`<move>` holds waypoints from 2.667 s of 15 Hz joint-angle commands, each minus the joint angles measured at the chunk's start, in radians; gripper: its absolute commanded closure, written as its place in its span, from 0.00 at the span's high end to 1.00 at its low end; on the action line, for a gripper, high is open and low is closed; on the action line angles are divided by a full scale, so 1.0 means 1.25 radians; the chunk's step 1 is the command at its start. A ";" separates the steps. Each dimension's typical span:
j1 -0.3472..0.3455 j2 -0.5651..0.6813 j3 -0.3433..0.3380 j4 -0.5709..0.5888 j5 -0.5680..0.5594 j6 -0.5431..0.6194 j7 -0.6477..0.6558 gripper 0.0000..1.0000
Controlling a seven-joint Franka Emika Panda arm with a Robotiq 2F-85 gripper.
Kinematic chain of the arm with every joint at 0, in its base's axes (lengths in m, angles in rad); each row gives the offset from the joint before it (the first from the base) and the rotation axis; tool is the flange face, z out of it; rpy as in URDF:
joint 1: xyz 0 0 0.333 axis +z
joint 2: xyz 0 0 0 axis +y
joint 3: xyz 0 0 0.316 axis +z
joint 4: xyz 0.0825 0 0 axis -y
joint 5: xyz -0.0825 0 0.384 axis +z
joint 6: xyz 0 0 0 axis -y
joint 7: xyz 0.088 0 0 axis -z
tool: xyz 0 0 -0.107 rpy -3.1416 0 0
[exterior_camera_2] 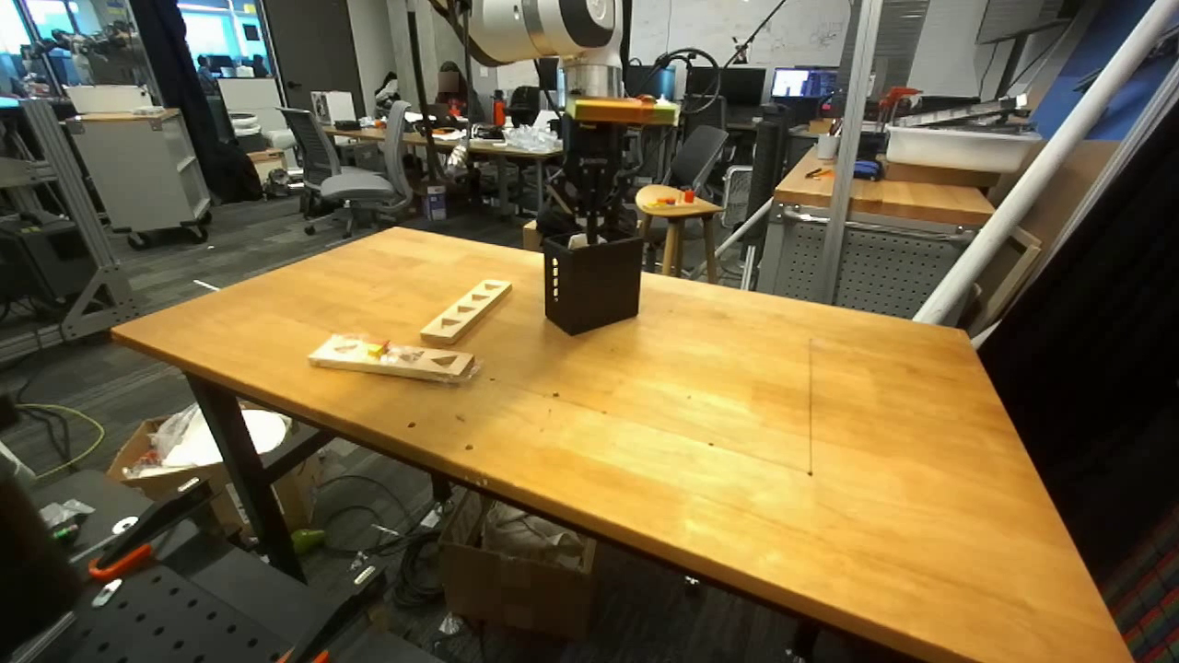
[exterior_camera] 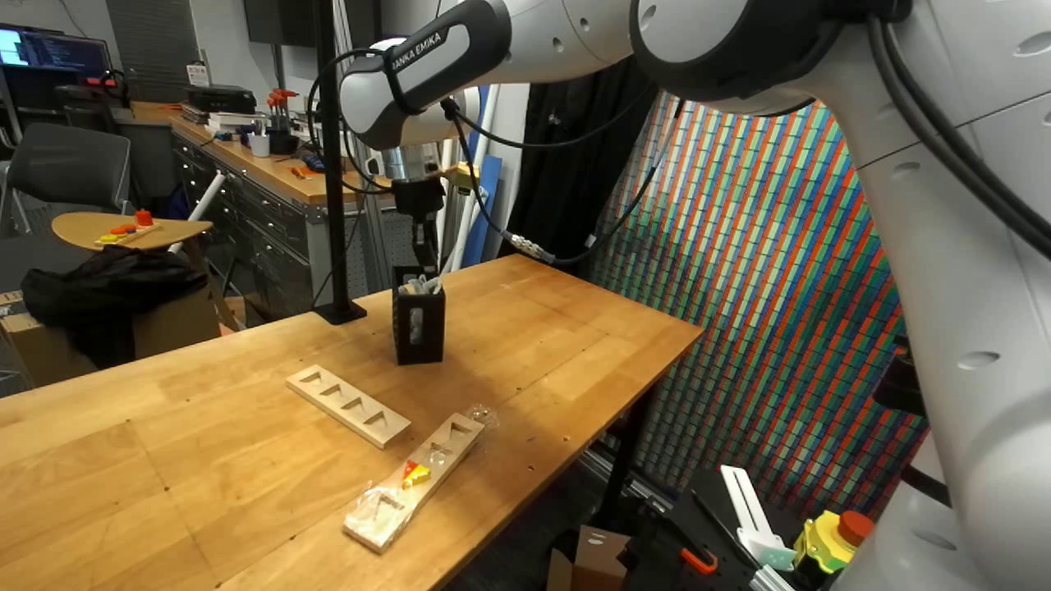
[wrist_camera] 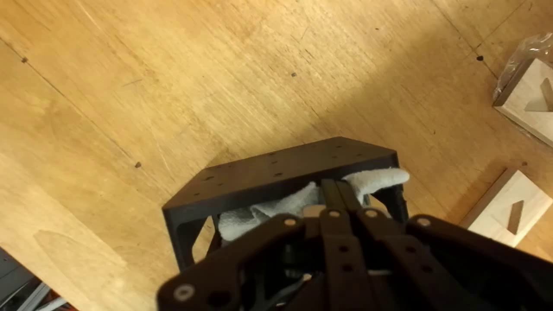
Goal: Stuff the towel into the box
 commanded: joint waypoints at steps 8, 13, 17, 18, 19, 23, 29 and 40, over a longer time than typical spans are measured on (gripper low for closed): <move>0.005 -0.020 0.021 -0.044 0.007 0.024 0.011 0.02; -0.001 -0.012 0.022 -0.042 0.010 0.028 0.001 0.02; -0.007 0.003 0.024 -0.027 0.013 0.034 -0.012 0.02; -0.008 0.008 0.024 -0.021 0.014 0.033 -0.017 0.02; -0.009 0.011 0.025 -0.017 0.013 0.031 -0.021 0.02; -0.015 0.025 0.024 0.002 0.013 0.023 -0.047 0.02; -0.019 0.054 0.025 0.049 0.013 0.003 -0.100 0.02; -0.027 0.139 0.025 0.166 0.022 -0.042 -0.190 0.02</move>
